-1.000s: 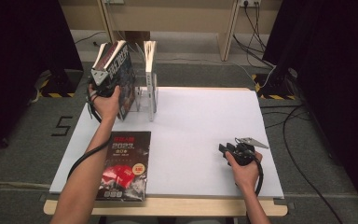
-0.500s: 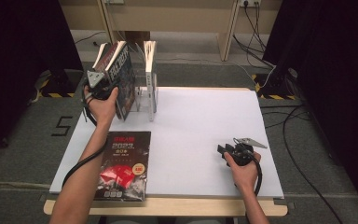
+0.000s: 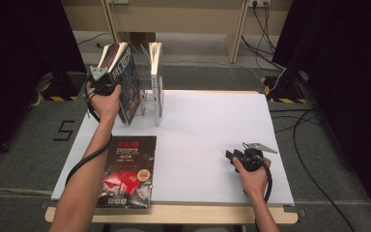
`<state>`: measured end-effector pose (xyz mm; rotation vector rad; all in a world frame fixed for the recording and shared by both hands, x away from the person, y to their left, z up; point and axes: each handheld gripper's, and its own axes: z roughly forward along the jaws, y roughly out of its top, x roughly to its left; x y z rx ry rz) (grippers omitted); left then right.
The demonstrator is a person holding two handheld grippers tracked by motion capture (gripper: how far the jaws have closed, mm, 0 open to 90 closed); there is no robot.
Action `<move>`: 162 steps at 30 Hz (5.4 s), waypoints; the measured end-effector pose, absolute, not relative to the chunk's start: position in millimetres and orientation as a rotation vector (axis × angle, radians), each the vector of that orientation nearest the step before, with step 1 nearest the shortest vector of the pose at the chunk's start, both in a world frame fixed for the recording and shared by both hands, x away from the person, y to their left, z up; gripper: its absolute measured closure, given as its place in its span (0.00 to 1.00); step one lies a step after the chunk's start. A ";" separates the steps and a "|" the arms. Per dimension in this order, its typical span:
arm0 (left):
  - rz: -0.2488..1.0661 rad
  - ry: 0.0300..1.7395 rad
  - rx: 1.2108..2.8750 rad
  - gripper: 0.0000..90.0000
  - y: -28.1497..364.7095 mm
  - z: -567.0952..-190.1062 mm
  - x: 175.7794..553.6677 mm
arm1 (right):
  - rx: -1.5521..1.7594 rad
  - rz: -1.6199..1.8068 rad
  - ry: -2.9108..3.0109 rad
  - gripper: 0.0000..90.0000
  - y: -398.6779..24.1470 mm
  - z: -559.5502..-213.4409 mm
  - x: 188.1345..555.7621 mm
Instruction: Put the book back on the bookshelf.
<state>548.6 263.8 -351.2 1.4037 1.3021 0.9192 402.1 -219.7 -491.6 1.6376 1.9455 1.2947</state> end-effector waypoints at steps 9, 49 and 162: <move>0.919 1.279 1.424 0.91 259.1 -350.3 549.3 | 1.638 1.289 1.950 0.64 -219.5 -491.6 402.2; 0.972 1.245 1.330 0.60 261.2 -354.4 507.9 | 1.636 1.293 1.948 0.64 -218.8 -492.3 400.5; 0.813 1.174 1.520 0.52 230.1 -376.1 550.0 | 1.668 1.294 1.970 0.62 -217.5 -495.0 401.5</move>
